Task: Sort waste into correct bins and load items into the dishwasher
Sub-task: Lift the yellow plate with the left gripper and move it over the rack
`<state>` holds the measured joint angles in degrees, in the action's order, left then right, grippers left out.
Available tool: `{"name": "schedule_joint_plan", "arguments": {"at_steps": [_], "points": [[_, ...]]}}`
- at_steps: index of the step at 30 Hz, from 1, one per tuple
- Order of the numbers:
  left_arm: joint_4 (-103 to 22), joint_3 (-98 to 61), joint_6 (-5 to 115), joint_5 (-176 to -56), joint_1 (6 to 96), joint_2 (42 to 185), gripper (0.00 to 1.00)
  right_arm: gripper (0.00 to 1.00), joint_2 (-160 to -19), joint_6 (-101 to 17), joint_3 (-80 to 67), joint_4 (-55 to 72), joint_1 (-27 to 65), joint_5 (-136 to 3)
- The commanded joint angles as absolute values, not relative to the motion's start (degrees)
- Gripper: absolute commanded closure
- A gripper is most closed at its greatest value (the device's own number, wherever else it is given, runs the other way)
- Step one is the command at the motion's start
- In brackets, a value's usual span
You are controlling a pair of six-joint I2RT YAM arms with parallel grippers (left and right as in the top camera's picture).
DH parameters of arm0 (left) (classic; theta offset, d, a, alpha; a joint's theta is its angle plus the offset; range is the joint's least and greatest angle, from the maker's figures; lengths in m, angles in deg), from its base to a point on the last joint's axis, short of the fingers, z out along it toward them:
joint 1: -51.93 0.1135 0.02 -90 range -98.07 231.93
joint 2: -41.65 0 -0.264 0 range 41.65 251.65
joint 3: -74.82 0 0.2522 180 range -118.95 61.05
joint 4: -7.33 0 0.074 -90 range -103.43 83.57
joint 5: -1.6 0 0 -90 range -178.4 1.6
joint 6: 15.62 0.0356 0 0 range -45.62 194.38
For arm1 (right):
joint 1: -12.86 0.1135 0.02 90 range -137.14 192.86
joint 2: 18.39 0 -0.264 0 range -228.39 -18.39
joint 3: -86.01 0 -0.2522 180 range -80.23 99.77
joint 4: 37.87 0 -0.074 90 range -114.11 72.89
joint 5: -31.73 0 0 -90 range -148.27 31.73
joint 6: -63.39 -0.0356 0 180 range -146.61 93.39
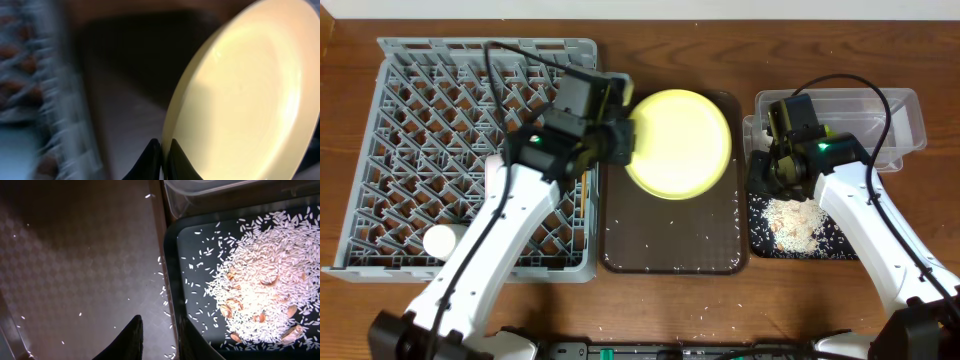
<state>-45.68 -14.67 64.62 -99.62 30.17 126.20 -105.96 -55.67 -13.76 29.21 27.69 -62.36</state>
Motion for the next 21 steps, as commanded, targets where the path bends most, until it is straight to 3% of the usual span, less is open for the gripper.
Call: {"name": "schedule_joint_plan", "arguments": {"at_steps": [1,11,21], "points": [[-47.97,-14.89,66.26,-85.85,33.32,122.73,0.92,0.77,-105.50,-54.79,-13.89,29.32,28.37,-62.45],[-49.68,-14.89,66.74,-69.53,42.06,120.96,0.93,0.76,-105.50,-54.31,-13.89,29.30,28.37,-62.43],[-46.38,-14.89,69.85,-61.31,42.70,128.91,0.93,0.76,-105.50,-54.38,-13.89,29.28,28.37,-62.45]]}}
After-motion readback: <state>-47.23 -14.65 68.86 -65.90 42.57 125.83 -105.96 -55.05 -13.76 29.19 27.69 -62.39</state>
